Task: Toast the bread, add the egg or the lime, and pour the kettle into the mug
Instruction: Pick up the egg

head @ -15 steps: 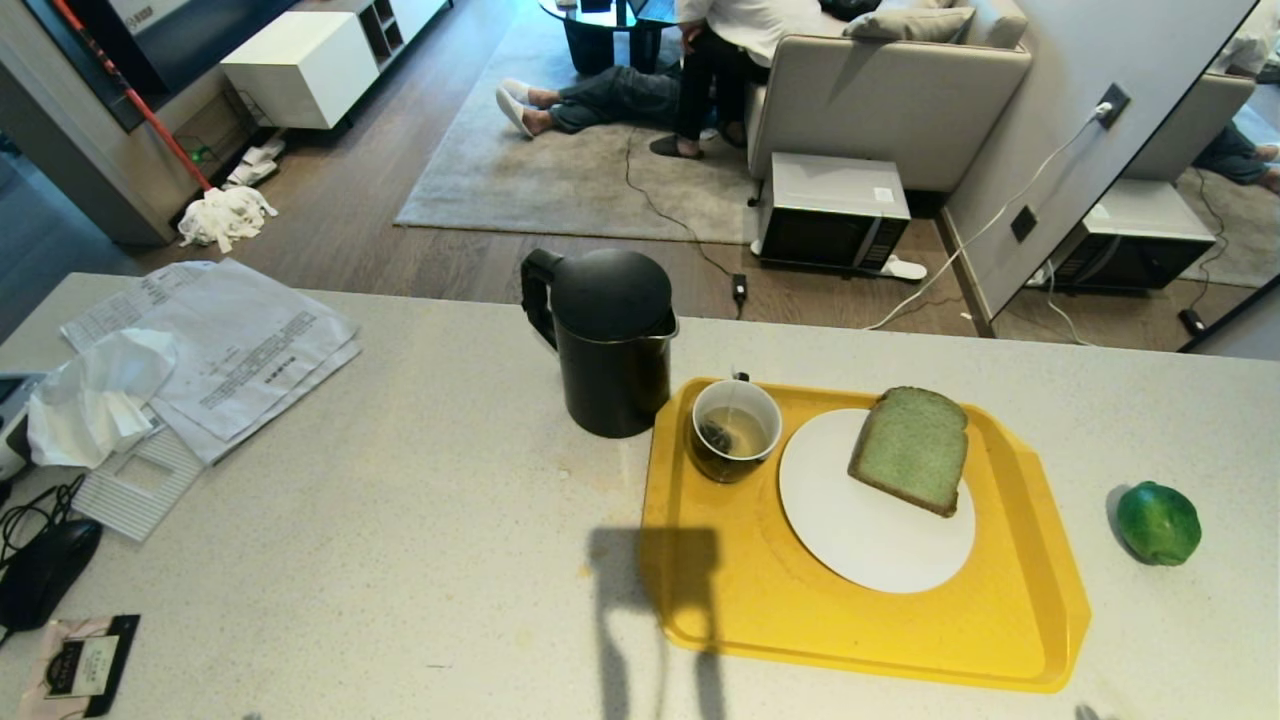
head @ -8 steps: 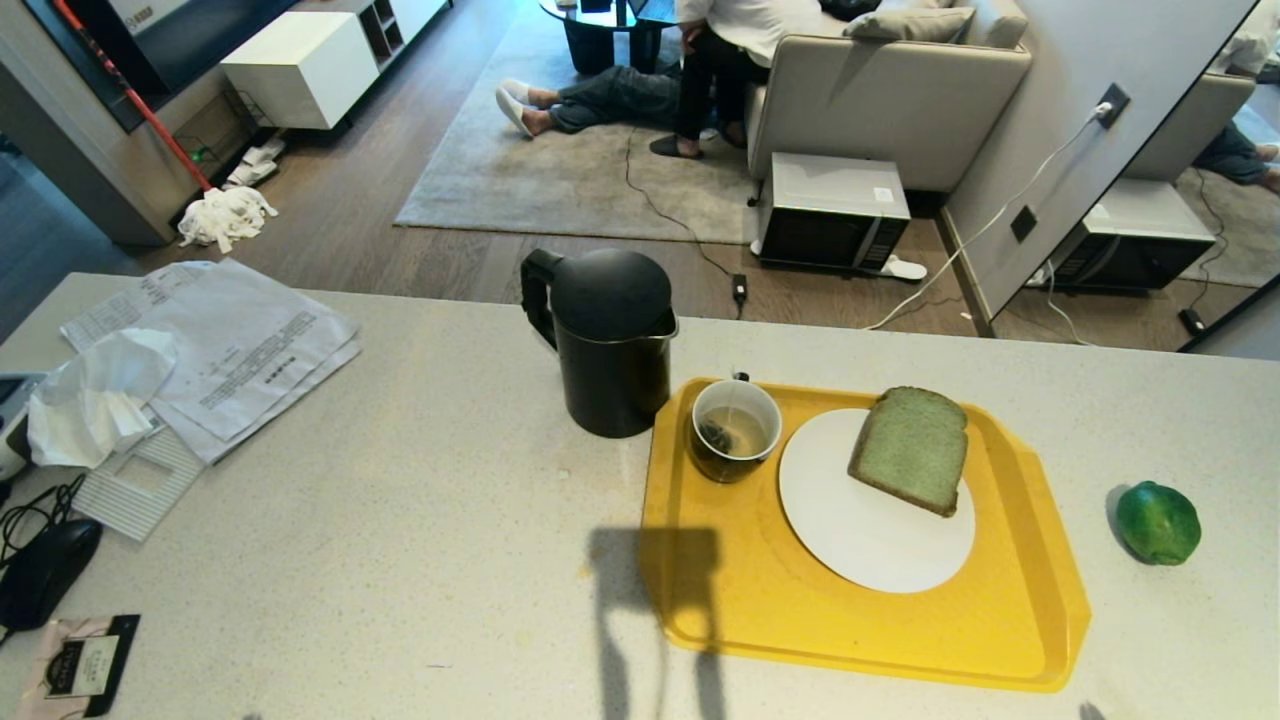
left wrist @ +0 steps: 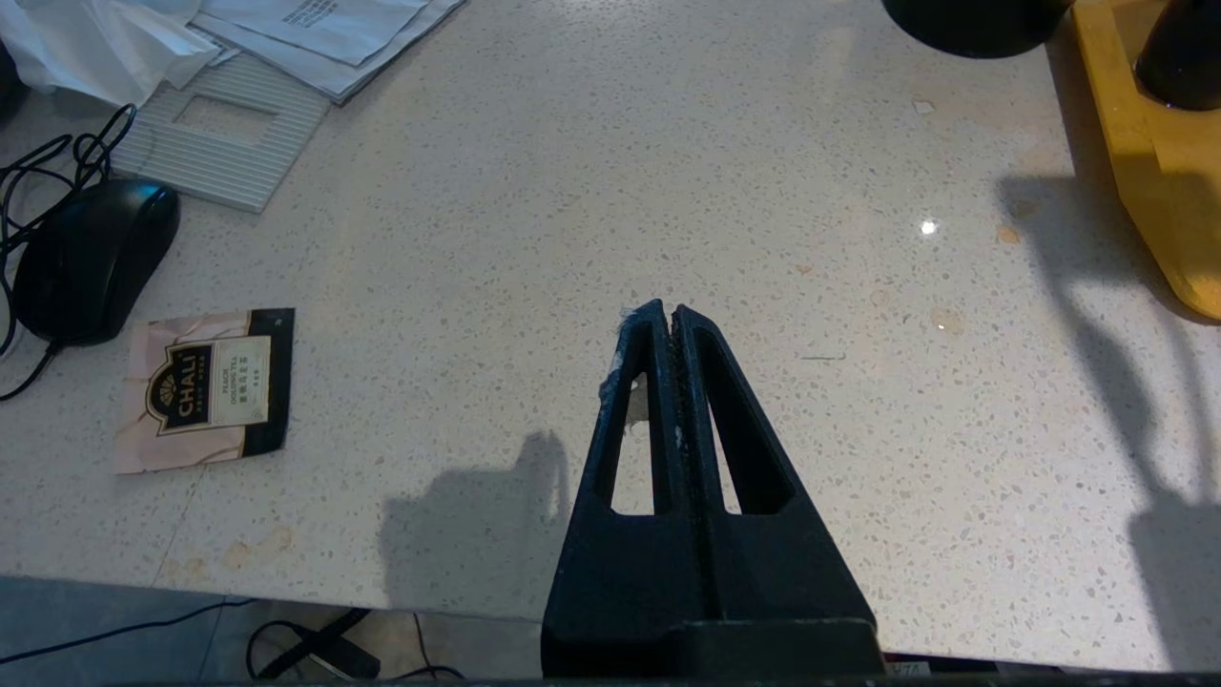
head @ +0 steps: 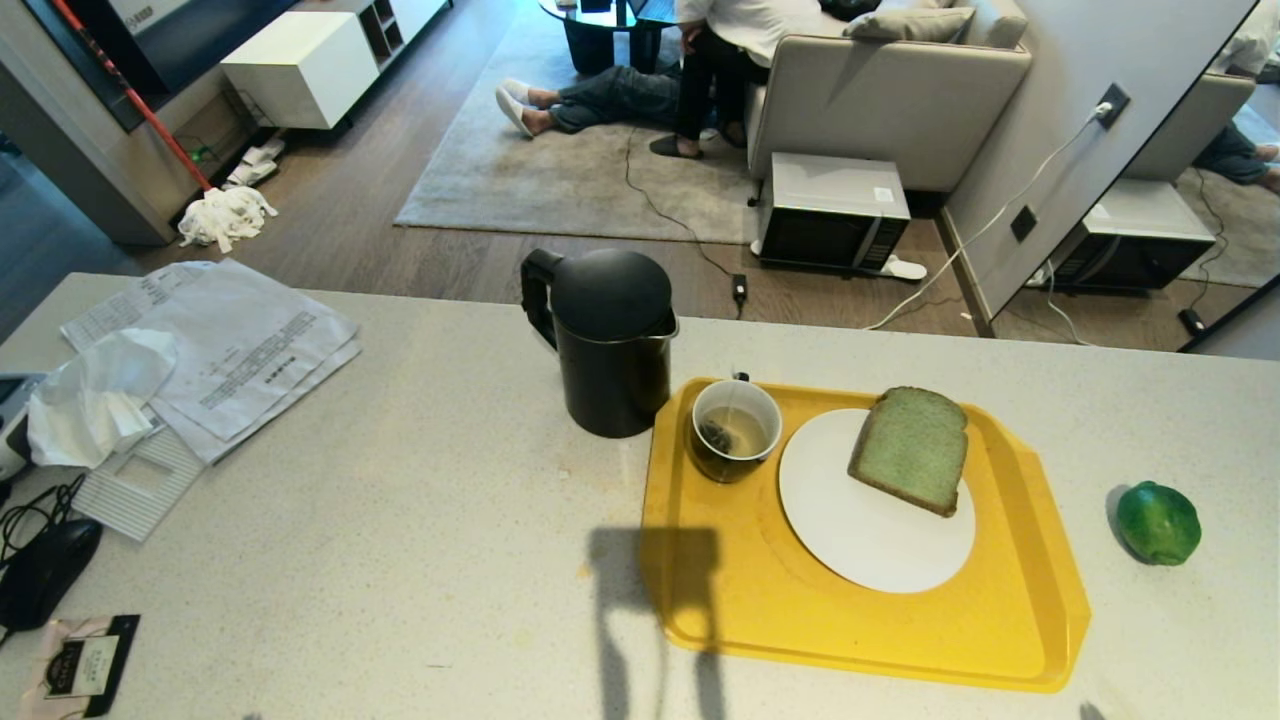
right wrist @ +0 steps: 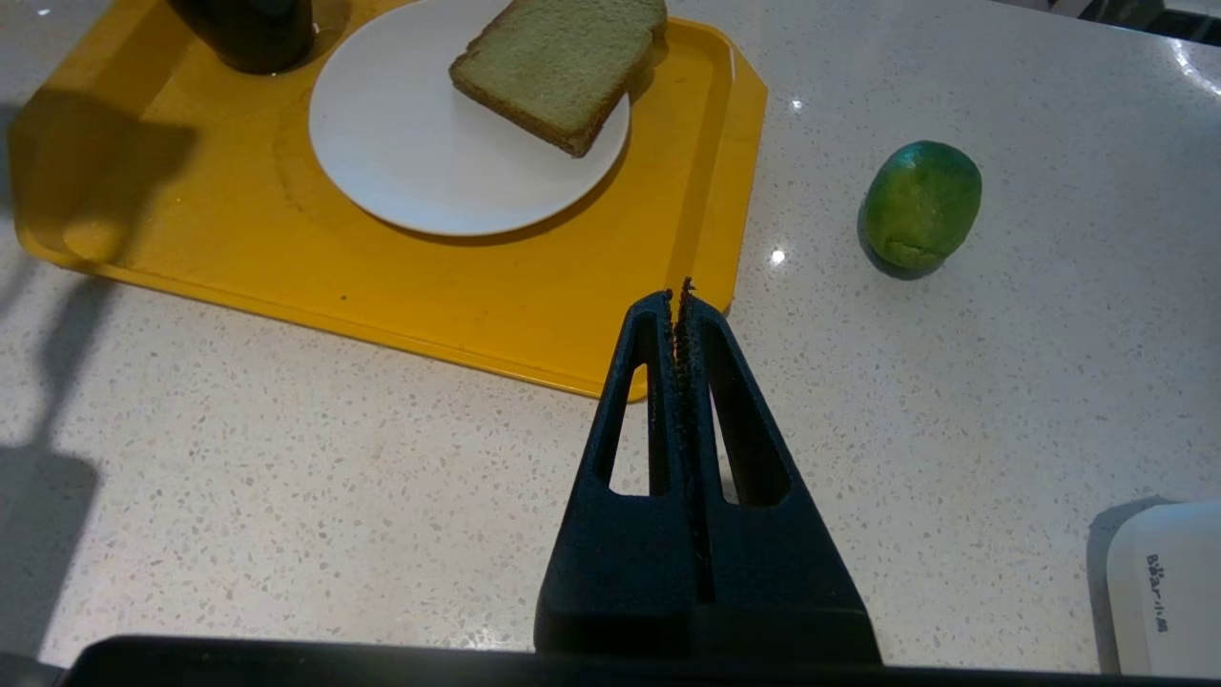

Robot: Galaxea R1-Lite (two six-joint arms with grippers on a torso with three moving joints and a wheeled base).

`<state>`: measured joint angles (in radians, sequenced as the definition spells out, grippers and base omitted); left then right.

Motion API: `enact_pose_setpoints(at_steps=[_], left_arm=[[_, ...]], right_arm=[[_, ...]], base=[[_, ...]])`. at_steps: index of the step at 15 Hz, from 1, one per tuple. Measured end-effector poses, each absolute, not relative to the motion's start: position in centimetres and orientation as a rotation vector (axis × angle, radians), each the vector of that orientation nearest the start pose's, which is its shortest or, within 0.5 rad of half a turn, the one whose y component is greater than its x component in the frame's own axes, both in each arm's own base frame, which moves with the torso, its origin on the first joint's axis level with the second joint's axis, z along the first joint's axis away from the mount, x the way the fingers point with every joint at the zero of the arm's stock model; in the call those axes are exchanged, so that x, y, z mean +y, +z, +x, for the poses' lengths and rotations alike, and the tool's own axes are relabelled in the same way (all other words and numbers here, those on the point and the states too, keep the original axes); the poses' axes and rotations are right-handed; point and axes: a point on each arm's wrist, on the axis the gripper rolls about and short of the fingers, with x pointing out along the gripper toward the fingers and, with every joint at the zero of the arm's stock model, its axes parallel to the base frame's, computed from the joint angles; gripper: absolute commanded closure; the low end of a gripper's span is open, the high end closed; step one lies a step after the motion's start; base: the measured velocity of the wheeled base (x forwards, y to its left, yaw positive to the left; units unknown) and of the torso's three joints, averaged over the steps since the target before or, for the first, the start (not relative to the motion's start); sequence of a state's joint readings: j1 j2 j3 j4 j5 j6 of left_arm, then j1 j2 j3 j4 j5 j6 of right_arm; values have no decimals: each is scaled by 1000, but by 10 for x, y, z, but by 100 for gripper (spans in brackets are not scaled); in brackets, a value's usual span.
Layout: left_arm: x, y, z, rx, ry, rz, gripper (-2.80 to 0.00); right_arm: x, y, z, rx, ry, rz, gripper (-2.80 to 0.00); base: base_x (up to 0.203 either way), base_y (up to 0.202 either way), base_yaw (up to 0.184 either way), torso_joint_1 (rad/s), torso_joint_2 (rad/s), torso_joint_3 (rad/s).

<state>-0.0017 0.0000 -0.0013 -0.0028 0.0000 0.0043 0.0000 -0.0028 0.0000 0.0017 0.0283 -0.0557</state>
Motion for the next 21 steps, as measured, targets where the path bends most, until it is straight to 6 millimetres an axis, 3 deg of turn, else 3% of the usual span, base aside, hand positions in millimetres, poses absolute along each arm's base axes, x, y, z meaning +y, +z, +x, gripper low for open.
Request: enact_pose_setpoints(at_steps=[21], left_arm=[[0,76,-23,-4,-2,5,0]], right_arm=[[1,75,-23,-1,27,-56,0]], base=[[0,0,0,0,0,0]])
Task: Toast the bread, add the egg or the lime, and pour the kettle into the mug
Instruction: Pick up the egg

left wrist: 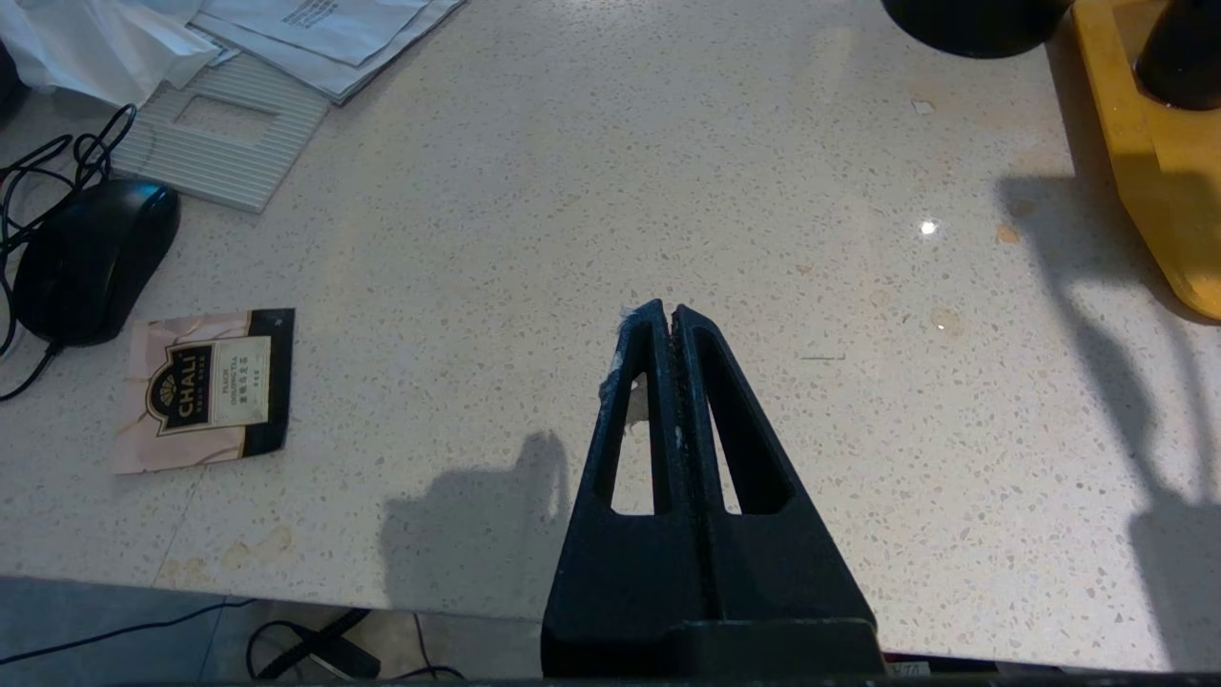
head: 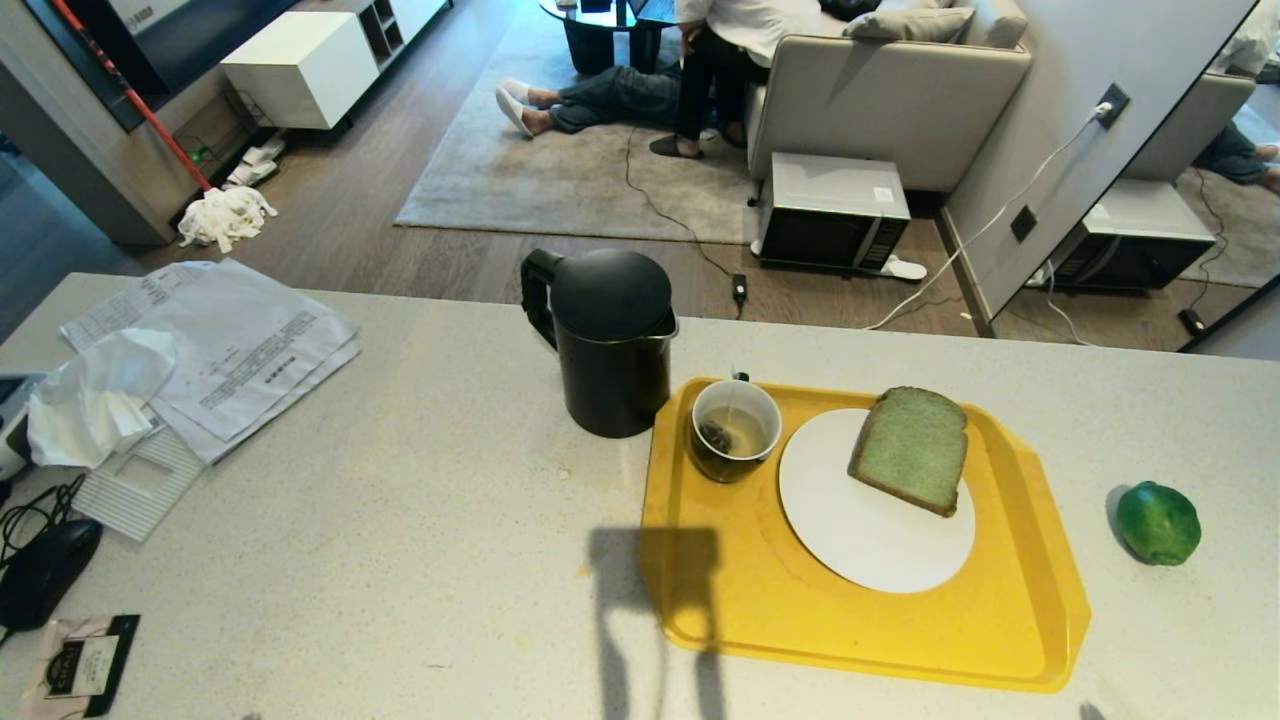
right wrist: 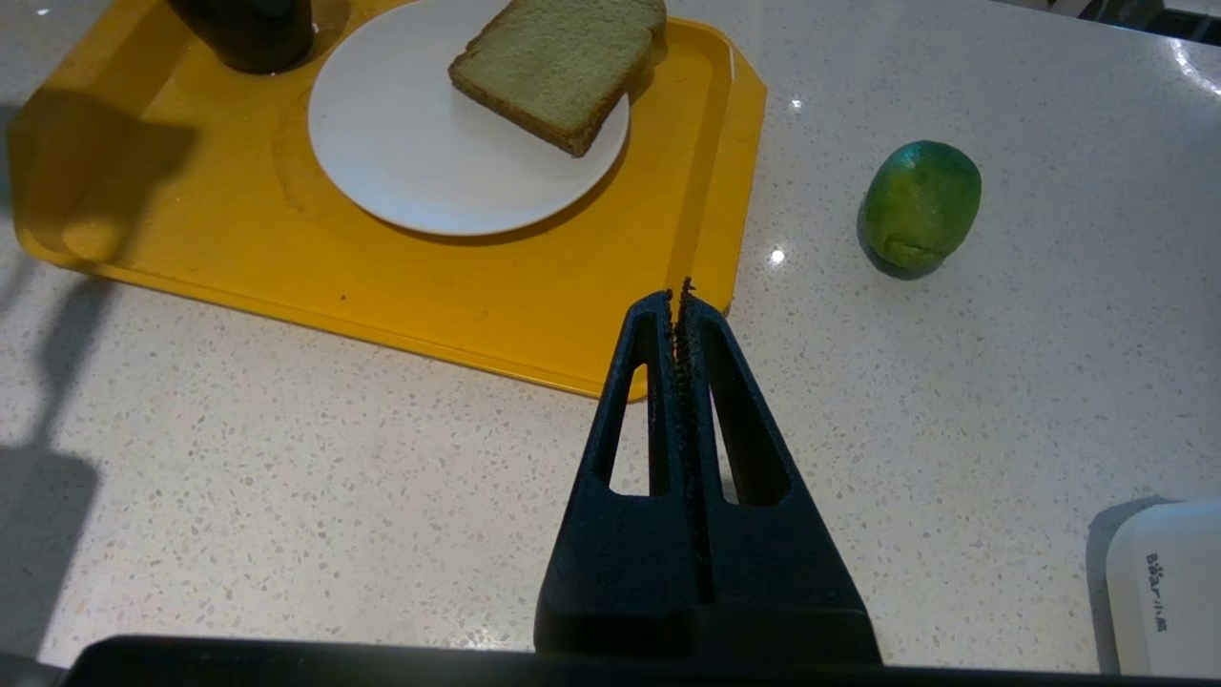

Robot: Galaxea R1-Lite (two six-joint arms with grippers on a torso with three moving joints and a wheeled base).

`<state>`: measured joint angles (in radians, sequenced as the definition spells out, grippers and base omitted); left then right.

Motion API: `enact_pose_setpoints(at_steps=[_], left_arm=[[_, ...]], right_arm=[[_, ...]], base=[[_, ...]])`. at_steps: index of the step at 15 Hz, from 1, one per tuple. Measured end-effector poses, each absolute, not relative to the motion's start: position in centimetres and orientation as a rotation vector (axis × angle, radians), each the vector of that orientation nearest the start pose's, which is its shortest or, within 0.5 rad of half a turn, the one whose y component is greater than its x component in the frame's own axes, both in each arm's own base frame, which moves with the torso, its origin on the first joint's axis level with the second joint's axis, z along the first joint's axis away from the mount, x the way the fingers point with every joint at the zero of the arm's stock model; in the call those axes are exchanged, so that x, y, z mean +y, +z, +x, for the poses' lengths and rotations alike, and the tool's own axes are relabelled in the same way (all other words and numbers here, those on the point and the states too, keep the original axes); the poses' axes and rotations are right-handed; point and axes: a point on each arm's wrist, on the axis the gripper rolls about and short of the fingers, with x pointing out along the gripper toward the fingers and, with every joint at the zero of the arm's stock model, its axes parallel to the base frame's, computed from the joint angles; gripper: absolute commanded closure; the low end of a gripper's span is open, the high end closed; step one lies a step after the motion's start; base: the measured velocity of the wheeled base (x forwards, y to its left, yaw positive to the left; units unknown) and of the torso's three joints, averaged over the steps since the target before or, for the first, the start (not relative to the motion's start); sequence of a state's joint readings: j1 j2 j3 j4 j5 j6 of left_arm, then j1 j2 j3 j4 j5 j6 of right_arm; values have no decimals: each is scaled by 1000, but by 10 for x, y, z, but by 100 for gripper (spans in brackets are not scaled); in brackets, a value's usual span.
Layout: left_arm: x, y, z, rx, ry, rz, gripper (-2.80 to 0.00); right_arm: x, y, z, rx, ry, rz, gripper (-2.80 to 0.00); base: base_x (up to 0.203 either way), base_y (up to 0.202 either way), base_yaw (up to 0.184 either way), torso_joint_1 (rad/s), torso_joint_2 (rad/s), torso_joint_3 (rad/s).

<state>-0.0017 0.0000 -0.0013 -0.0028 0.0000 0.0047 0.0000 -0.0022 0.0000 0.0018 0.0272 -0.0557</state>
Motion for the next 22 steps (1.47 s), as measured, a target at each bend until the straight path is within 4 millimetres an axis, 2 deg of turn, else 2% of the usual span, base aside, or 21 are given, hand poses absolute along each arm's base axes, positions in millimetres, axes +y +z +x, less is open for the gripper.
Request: enact_pose_setpoints(at_steps=[22], left_arm=[[0,76,-23,-4,-2,5,0]], right_arm=[[1,75,-23,-1,29,-63,0]], base=[[0,0,0,0,0,0]])
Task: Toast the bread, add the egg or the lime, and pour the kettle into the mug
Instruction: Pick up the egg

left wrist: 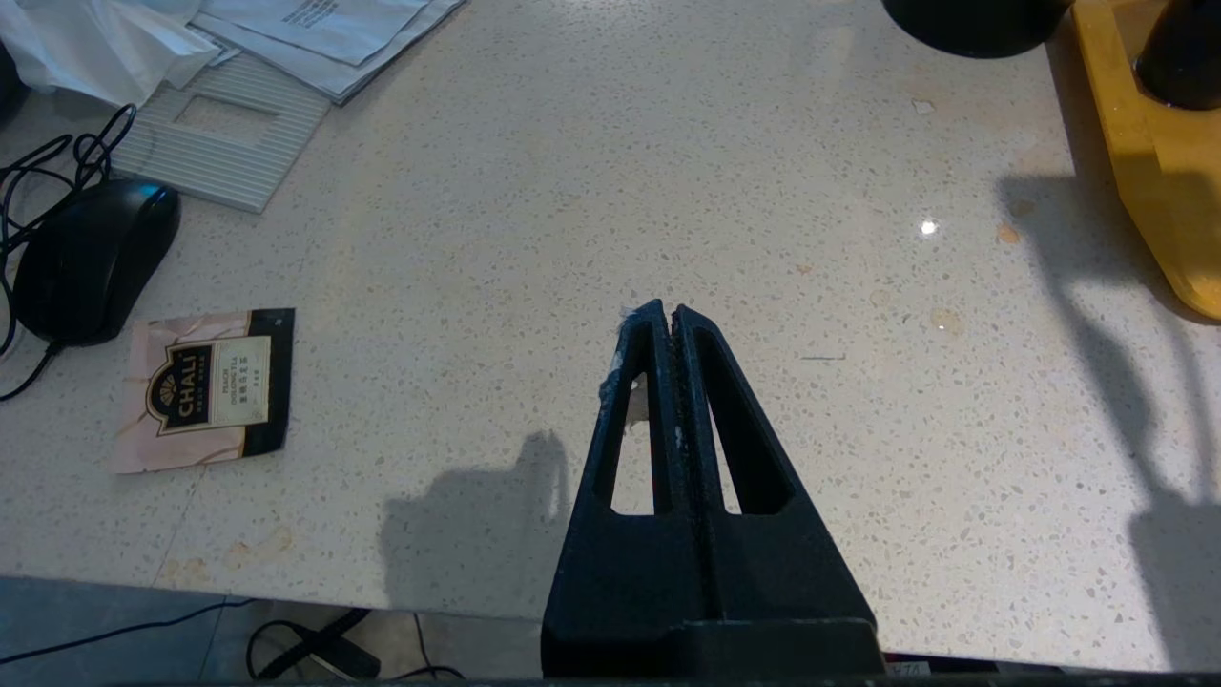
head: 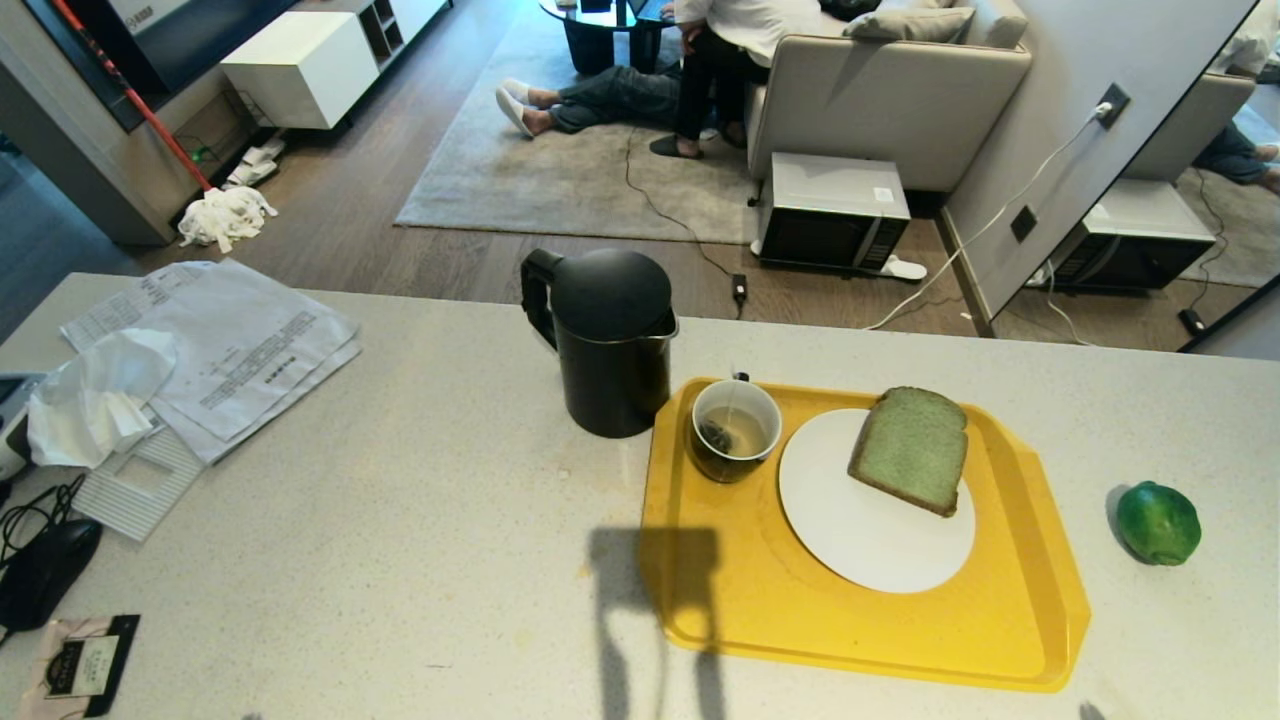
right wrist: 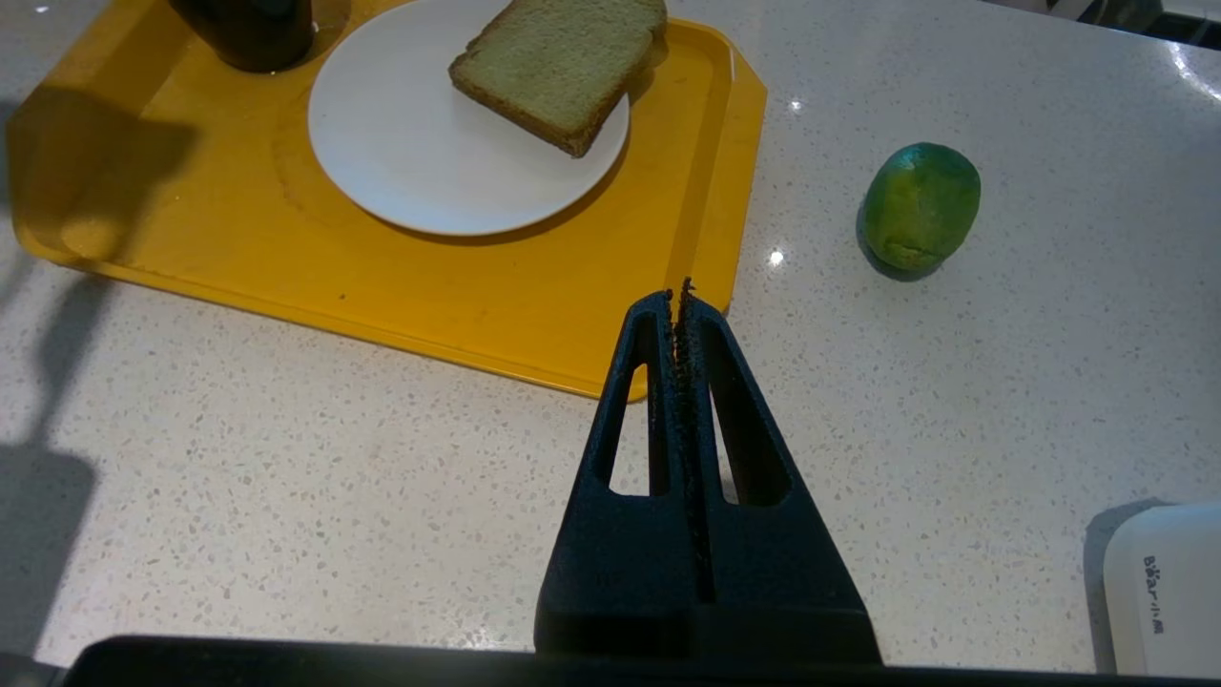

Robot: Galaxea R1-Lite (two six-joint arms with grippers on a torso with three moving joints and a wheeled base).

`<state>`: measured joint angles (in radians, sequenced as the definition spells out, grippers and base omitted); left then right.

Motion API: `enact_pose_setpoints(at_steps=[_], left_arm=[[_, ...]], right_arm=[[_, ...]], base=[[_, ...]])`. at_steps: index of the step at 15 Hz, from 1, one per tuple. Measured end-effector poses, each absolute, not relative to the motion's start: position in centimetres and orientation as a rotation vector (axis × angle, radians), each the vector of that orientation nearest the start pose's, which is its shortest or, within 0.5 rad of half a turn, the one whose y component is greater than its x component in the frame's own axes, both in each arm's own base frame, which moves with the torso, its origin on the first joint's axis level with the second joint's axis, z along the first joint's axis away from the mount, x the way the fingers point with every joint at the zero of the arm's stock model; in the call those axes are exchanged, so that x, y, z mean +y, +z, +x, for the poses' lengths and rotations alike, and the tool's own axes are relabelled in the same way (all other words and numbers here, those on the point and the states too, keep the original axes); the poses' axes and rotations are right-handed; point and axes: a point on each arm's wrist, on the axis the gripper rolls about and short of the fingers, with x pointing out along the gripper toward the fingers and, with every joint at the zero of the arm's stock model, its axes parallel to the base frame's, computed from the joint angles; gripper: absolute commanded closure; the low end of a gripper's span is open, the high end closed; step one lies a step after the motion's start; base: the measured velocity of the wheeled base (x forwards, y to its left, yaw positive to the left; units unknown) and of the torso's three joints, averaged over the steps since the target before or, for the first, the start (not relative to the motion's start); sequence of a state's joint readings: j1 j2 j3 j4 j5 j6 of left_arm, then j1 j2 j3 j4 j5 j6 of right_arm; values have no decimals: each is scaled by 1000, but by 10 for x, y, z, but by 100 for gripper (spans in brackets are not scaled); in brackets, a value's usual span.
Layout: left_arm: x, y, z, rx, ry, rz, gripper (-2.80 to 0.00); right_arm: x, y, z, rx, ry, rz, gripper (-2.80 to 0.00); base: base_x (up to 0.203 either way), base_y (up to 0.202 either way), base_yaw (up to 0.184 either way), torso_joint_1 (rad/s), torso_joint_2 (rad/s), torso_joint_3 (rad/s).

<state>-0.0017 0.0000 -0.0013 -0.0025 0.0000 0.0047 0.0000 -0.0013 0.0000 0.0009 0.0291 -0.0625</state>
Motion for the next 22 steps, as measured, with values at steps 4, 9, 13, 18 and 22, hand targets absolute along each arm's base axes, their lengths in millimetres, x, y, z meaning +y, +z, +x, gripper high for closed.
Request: enact_pose_setpoints(at_steps=[4,9,13,18,22], left_arm=[[0,76,-23,-4,-2,4,0],[0,76,-23,-4,-2,5,0],[0,76,-23,-4,-2,7,0],[0,76,-23,-4,-2,8,0],[0,76,-23,-4,-2,7,0]], right_arm=[[1,75,-23,-2,28,-56,0],[1,75,-23,-2,27,-53,0],[1,75,-23,-2,27,-52,0],[1,75,-23,-2,27,-56,0],[1,75,-23,-2,27,-56,0]], base=[[0,0,0,0,0,0],[0,0,0,0,0,0],[0,2,-21,1,2,2],[0,8,-171,3,1,3],[0,9,-174,2,3,3]])
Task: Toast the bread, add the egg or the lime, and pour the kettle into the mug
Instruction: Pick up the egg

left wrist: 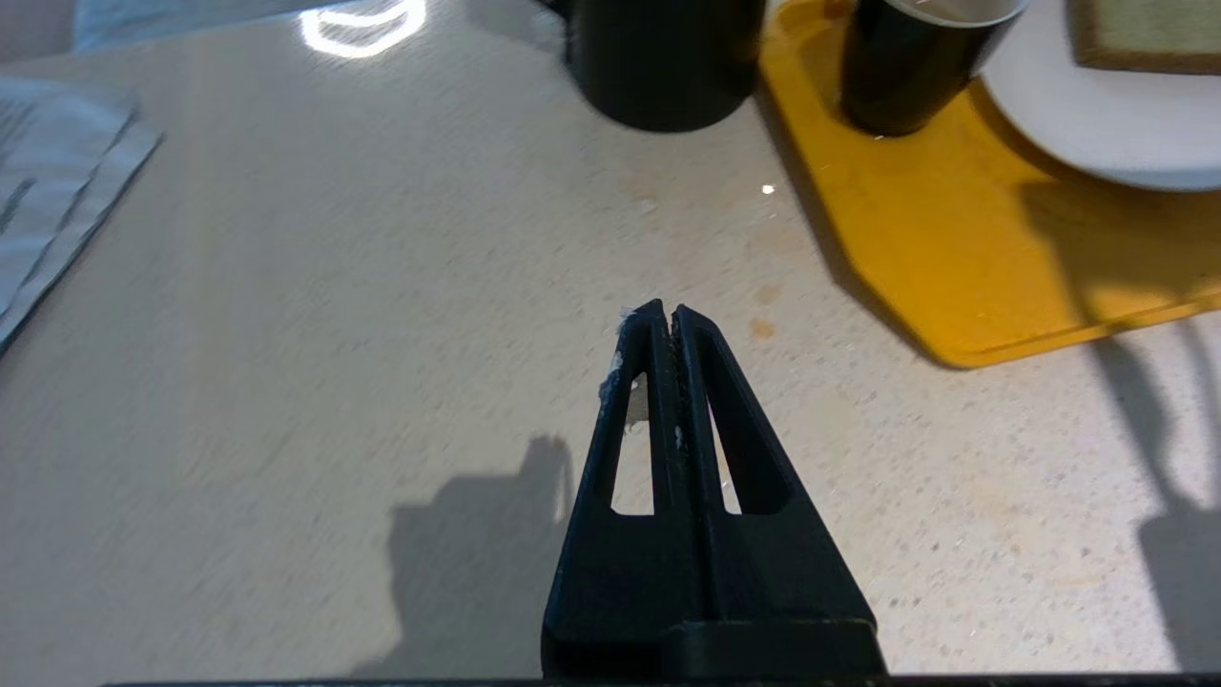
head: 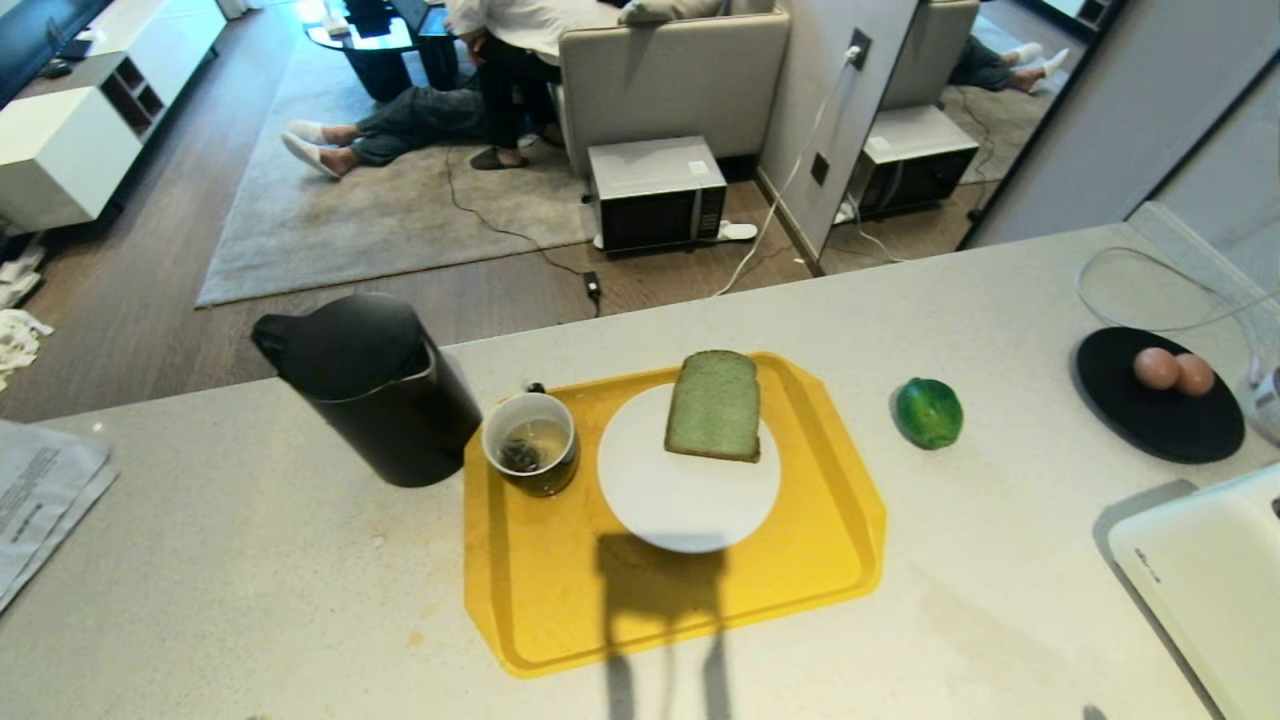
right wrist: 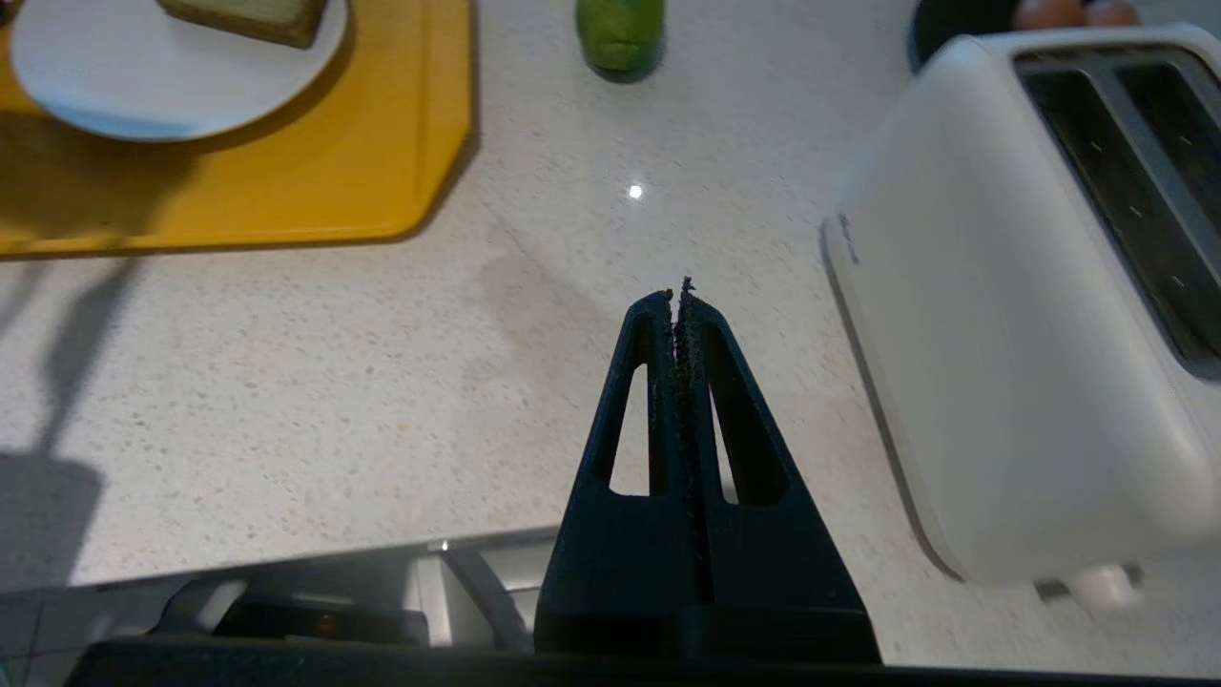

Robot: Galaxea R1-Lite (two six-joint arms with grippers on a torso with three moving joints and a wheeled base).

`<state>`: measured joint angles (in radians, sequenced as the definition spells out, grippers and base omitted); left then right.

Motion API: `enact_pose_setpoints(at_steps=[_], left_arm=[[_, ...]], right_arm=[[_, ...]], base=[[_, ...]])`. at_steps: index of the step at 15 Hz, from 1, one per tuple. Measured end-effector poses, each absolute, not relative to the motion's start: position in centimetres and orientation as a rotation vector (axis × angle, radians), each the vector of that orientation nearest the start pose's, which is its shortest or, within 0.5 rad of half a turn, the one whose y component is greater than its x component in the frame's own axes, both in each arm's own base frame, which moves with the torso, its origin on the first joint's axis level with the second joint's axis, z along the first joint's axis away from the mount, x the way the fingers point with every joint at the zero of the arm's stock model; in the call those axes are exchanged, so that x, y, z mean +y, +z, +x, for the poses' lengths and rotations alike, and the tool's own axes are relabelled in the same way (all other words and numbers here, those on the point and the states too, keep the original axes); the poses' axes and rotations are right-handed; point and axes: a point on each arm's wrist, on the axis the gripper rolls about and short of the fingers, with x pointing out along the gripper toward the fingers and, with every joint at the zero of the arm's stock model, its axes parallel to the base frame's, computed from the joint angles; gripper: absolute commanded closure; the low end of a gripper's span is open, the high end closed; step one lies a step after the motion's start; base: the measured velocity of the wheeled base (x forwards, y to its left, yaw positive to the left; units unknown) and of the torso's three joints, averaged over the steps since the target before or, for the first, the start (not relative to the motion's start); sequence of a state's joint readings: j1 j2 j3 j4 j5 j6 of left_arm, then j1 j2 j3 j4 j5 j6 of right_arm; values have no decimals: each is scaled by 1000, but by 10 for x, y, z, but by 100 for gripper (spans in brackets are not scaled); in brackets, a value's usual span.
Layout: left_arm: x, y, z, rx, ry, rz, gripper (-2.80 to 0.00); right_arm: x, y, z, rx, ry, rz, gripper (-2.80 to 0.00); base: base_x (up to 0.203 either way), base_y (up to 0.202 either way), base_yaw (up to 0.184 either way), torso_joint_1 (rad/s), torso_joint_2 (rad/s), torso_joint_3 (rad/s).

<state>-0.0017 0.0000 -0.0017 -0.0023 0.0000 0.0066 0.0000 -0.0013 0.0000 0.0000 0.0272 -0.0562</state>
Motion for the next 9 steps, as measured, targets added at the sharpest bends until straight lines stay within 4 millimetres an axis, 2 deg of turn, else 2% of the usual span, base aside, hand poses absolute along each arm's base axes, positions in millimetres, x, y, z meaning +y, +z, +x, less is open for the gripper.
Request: enact_pose_setpoints(at_steps=[9], left_arm=[[0,76,-23,-4,-2,7,0]], right_arm=[[1,75,-23,-2,27,-56,0]], base=[[1,7,-172,1,3,2]])
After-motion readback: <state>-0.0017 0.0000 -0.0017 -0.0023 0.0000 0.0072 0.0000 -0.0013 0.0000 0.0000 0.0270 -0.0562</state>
